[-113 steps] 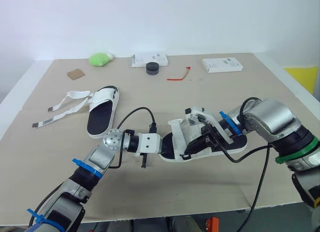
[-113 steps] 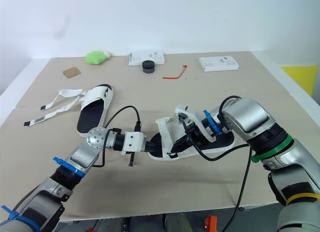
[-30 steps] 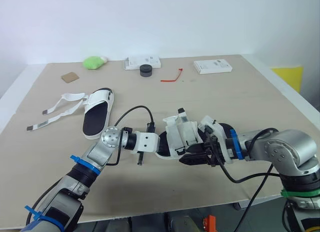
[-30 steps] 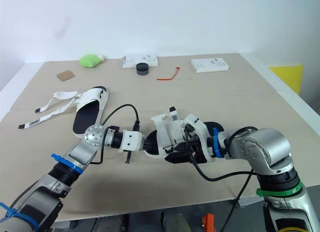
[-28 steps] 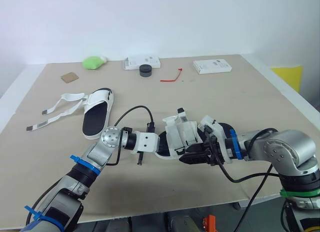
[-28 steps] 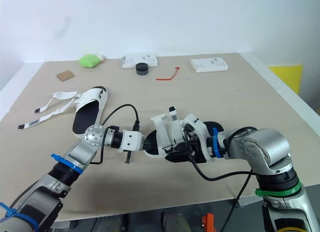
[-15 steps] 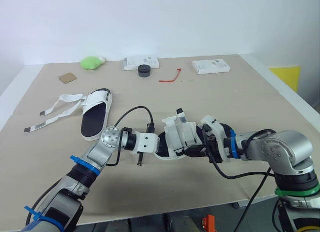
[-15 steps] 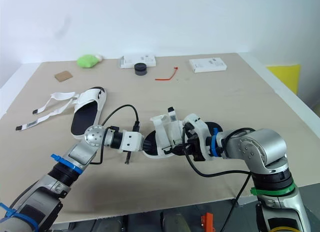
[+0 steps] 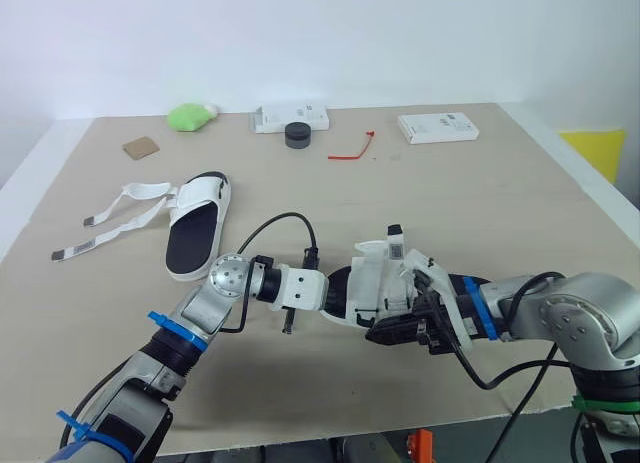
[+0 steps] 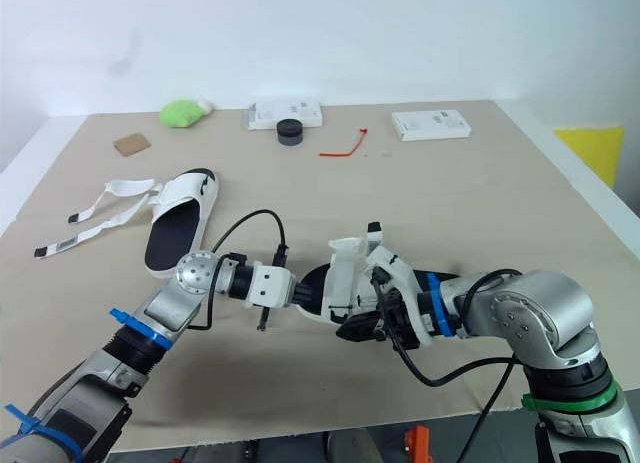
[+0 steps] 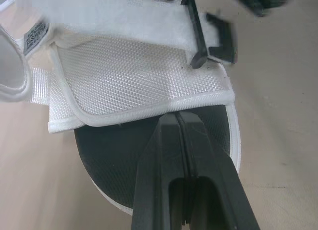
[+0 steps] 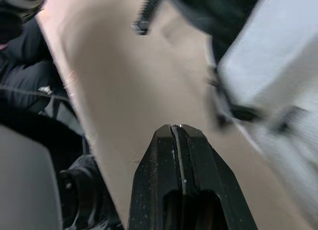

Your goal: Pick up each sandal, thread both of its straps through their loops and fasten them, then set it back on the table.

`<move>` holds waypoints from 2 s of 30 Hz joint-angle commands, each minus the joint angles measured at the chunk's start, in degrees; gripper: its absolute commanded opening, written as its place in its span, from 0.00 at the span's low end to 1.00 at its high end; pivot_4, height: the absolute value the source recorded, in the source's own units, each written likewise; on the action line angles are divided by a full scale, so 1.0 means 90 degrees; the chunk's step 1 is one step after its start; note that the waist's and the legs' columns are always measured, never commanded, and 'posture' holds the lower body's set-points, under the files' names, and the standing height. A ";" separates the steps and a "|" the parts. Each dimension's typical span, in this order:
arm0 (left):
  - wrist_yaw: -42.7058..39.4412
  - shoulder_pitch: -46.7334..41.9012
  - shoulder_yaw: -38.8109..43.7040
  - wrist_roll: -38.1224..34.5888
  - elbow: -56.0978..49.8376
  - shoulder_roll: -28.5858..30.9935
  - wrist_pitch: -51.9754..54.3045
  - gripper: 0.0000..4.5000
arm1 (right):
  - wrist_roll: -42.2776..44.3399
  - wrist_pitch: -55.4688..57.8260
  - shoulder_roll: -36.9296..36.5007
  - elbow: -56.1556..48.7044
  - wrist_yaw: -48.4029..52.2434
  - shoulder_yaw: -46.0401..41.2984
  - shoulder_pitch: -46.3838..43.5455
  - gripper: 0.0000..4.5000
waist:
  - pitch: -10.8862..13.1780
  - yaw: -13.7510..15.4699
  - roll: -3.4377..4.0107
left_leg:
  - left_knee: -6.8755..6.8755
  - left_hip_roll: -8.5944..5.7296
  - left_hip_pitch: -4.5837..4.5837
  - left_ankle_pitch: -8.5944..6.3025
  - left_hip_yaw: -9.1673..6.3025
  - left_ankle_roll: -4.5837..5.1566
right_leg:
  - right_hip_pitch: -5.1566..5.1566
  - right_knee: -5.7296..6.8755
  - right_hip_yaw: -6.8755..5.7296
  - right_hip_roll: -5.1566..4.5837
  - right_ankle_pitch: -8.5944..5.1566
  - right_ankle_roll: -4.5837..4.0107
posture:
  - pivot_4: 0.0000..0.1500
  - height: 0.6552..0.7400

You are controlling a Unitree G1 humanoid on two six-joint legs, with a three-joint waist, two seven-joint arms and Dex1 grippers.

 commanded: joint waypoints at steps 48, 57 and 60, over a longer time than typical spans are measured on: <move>-0.0081 0.0266 -0.0261 0.0218 0.0069 0.0162 0.0411 0.00 | 0.0090 -0.0669 -0.0486 0.0692 -0.0747 -0.0443 -0.0203 0.82 | 0.0012 0.0002 0.0003 | 0.0021 0.0004 0.0001 0.0004 0.0001 0.0002 | 0.0005 -0.0001 0.0000 0.0003 0.0010 -0.0024 | 1.00 1.00; -0.0077 0.0259 -0.0270 0.0223 0.0097 0.0142 0.0406 0.00 | 0.0440 -0.0278 0.0317 0.0566 -0.1179 -0.0635 -0.0093 0.82 | 0.0011 -0.0006 0.0003 | 0.0023 0.0008 0.0003 0.0004 0.0000 0.0003 | 0.0006 0.0000 0.0001 0.0010 0.0015 -0.0021 | 1.00 1.00; -0.0081 0.0265 -0.0268 0.0217 0.0087 0.0140 0.0417 0.00 | 0.0737 -0.0077 0.0464 0.0356 -0.1116 -0.0834 -0.0067 0.82 | 0.0011 -0.0017 0.0004 | 0.0023 0.0013 0.0006 0.0005 0.0000 0.0003 | 0.0006 0.0000 0.0003 0.0017 0.0022 -0.0017 | 1.00 1.00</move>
